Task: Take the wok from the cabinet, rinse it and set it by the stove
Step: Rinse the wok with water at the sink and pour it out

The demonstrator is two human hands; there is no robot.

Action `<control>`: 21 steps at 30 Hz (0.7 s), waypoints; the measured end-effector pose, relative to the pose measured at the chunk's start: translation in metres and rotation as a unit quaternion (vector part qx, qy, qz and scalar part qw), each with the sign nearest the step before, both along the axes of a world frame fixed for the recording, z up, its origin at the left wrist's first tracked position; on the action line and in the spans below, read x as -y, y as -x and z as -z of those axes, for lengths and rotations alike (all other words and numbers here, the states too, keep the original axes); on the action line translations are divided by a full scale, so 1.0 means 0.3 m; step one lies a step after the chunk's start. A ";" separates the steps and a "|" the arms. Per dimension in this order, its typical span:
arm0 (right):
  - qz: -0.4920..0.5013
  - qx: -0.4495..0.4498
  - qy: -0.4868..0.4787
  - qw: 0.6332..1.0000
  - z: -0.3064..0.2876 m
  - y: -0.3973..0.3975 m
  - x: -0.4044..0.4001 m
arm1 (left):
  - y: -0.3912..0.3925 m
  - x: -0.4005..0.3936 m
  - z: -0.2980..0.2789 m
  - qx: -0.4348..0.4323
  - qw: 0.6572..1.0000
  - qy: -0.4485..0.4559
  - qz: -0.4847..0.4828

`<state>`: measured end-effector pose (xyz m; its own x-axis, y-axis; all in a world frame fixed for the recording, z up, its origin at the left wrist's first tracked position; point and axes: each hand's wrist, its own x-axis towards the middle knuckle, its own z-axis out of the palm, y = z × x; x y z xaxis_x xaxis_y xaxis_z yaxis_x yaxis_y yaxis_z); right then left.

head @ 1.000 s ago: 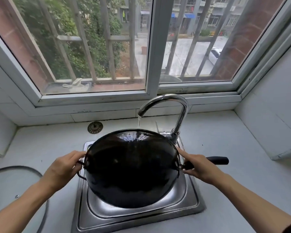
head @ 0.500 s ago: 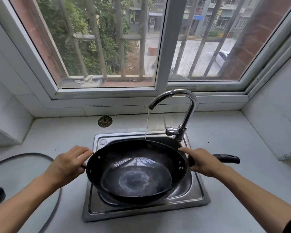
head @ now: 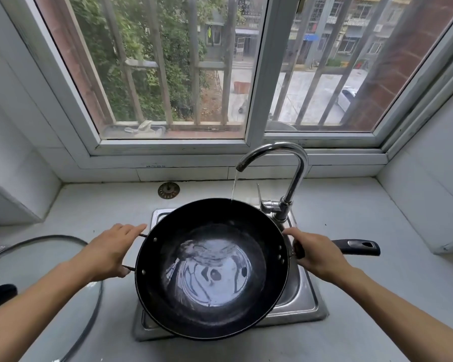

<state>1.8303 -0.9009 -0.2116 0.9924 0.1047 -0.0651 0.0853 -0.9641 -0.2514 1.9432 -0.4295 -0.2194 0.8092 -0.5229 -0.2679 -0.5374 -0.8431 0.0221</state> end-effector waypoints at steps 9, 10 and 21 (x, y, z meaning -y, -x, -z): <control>-0.013 0.082 0.026 0.996 -0.017 0.012 -0.001 | -0.034 0.026 0.015 -0.080 0.996 0.012 0.026; -0.017 0.087 0.030 0.996 -0.017 0.013 0.002 | -0.032 0.023 0.022 -0.074 0.997 0.020 0.027; -0.018 -0.030 -0.018 0.999 -0.014 -0.006 0.004 | -0.025 0.023 0.050 0.055 0.997 0.063 0.001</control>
